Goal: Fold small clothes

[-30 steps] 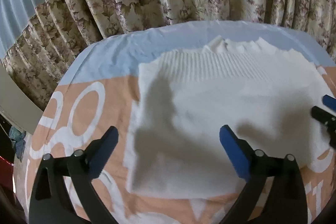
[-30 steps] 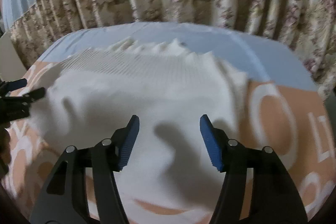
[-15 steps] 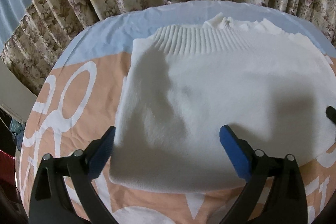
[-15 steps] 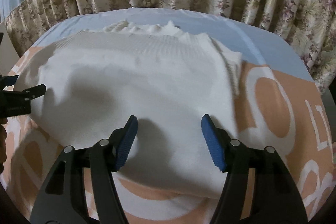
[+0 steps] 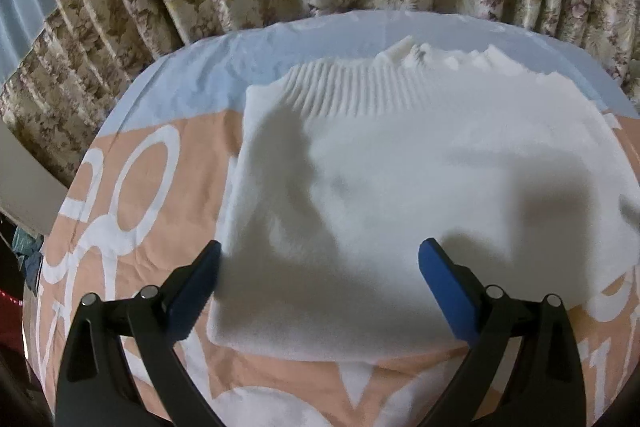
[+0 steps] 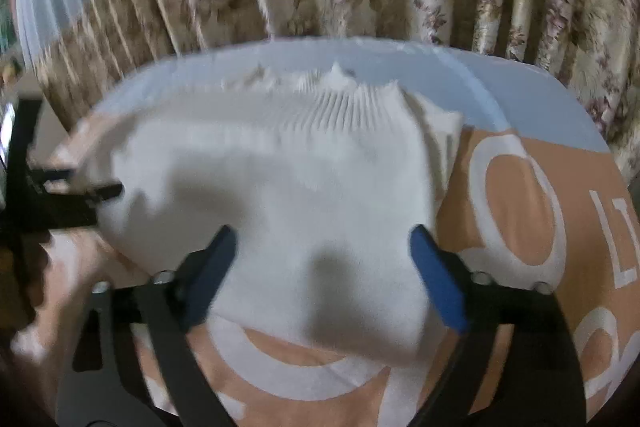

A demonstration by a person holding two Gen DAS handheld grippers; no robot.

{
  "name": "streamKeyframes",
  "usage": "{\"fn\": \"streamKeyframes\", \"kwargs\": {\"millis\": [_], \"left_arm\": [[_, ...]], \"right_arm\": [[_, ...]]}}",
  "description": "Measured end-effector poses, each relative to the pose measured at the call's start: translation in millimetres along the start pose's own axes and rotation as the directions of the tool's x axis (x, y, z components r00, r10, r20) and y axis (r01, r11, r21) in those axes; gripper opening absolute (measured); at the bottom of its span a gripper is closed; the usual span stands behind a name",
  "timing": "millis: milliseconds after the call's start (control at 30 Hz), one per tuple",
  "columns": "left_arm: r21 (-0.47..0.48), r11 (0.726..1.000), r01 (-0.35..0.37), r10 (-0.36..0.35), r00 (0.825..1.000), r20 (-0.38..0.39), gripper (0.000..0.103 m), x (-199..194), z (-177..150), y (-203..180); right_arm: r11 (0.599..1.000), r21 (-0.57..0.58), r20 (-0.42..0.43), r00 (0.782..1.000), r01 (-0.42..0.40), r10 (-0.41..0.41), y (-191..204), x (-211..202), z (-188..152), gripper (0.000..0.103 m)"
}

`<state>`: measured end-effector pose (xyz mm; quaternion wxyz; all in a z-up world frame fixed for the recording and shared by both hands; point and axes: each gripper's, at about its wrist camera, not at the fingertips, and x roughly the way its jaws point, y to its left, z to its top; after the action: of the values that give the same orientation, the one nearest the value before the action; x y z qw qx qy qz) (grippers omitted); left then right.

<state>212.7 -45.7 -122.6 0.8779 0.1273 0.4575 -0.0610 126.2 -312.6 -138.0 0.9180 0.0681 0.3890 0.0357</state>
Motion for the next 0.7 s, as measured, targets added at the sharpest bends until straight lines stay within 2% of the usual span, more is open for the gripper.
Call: {"fn": "streamKeyframes", "kwargs": {"millis": [67,133,267,500,700], "left_arm": [[0.014,1.000,-0.008,0.008,1.000,0.000,0.098,-2,3,-6],[0.029,1.000,-0.007,0.007,1.000,0.002,0.098,-2,5,-15],[0.035,0.999,0.010,-0.010,1.000,-0.007,0.098,0,8,-26],[0.010,0.992,0.128,-0.128,0.991,-0.037,0.100,12,22,-46],[0.030,0.990,0.137,-0.135,0.989,-0.053,0.100,25,31,-57]], "right_arm": [[0.999,0.038,0.023,1.000,-0.011,0.010,-7,-8,8,0.100],[0.997,0.081,0.042,0.999,-0.004,0.000,-18,-10,15,0.100],[0.993,0.118,-0.003,1.000,0.027,-0.027,-33,4,18,0.100],[0.975,0.214,-0.030,0.997,-0.062,0.070,-56,34,20,0.098],[0.973,0.220,-0.071,0.994,-0.071,0.088,-67,60,29,0.096]]}}
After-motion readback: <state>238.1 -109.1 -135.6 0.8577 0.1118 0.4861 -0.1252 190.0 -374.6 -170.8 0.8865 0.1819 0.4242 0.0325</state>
